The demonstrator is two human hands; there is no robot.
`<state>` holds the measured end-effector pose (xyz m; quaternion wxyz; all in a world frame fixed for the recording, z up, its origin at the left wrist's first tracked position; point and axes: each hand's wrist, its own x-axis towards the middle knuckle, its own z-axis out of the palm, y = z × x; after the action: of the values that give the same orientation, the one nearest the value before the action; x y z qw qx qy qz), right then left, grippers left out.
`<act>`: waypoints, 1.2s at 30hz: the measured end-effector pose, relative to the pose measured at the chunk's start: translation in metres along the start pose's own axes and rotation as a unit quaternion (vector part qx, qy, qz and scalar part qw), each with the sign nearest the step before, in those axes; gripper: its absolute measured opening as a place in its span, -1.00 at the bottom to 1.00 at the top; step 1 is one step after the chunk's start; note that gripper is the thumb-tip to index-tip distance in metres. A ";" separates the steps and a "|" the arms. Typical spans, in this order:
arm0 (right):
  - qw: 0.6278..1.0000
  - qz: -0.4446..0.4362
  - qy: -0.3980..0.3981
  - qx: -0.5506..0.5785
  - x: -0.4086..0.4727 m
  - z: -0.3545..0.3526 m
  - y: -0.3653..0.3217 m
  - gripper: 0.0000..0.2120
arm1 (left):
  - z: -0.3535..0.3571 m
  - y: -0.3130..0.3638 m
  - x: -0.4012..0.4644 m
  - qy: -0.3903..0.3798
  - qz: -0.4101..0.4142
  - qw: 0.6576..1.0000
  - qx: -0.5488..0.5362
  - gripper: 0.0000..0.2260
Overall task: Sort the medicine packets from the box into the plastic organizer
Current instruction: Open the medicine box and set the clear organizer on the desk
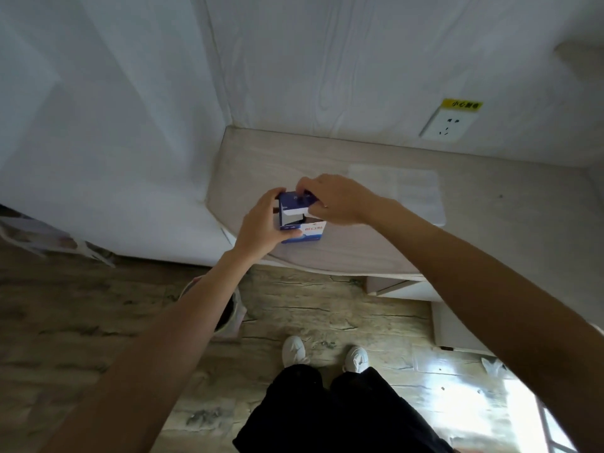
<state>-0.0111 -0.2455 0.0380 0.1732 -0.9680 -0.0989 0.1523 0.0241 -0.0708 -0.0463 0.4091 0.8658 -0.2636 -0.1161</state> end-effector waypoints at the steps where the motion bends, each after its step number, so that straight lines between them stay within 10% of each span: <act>1: 0.999 0.001 0.015 0.041 0.000 0.002 0.008 -0.76 | 0.000 0.000 0.003 0.001 0.002 1.000 0.003 -0.27; 9: 0.873 0.175 0.349 0.293 0.019 0.019 0.051 -0.77 | -0.007 0.011 0.024 -0.074 0.013 0.997 -0.014 0.05; 23: 0.928 0.183 0.217 0.241 -0.011 0.042 0.014 -0.69 | -0.016 0.030 0.029 -0.018 0.017 1.000 0.018 -0.64; 30: 0.751 0.292 0.307 0.506 -0.031 0.055 0.034 -0.70 | -0.027 0.006 0.019 0.026 -0.094 0.988 -0.121 -0.53; 36: 0.781 0.323 0.286 0.452 -0.014 0.073 0.031 -0.79 | -0.016 0.010 0.009 0.092 0.058 0.988 0.112 -0.60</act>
<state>-0.0436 -0.2551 -0.0346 0.5517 -0.7532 0.3535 -0.0576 0.0348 -0.0707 -0.0287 0.3379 0.8963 -0.2865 0.0182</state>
